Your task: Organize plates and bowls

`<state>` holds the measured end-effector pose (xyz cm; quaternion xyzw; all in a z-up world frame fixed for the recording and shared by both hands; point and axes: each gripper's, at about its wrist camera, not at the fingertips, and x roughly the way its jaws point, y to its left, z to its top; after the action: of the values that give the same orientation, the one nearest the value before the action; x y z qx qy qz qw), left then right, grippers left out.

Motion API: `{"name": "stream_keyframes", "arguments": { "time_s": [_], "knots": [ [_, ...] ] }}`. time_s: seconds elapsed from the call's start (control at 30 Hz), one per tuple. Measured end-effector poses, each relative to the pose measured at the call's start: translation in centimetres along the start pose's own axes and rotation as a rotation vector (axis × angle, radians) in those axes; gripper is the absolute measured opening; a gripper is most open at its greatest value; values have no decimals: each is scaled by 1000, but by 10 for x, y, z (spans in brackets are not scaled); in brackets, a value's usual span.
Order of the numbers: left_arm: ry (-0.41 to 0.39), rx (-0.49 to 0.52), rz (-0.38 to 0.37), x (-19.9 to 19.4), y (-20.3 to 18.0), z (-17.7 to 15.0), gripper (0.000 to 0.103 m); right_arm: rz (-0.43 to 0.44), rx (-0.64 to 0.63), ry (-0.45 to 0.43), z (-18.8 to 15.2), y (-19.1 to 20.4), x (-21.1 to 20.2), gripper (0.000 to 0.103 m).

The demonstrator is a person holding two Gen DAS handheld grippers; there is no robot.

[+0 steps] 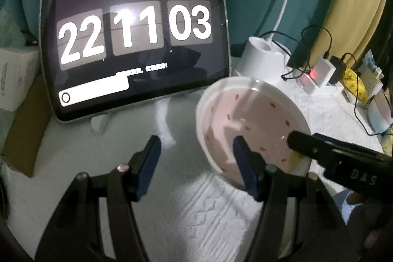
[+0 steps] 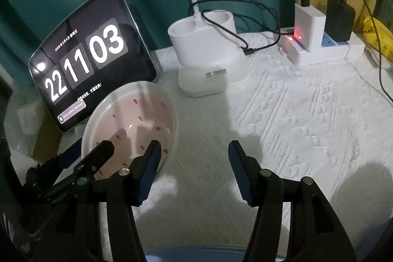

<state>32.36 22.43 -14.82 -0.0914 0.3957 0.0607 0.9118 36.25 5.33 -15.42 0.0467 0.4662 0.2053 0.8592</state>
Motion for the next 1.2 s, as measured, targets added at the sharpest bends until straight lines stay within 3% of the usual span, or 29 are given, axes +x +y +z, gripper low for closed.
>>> {"name": "stream_keyframes", "arguments": {
  "time_s": [0.1, 0.27, 0.5, 0.6, 1.2],
  "knots": [
    [23, 15, 8, 7, -3, -3, 62, -7, -5, 31, -2, 3, 12, 57],
    [51, 35, 0, 17, -9, -8, 61, 16, 4, 64, -7, 1, 24, 40],
    [30, 80, -38, 14, -22, -12, 30, 59, -30, 48, -8, 7, 20, 19],
    [22, 98, -35, 13, -28, -13, 26, 64, -46, 43, -8, 10, 19, 14],
    [-12, 88, -53, -9, -25, -16, 23, 23, -85, -4, -14, 22, 2, 13]
  ]
}}
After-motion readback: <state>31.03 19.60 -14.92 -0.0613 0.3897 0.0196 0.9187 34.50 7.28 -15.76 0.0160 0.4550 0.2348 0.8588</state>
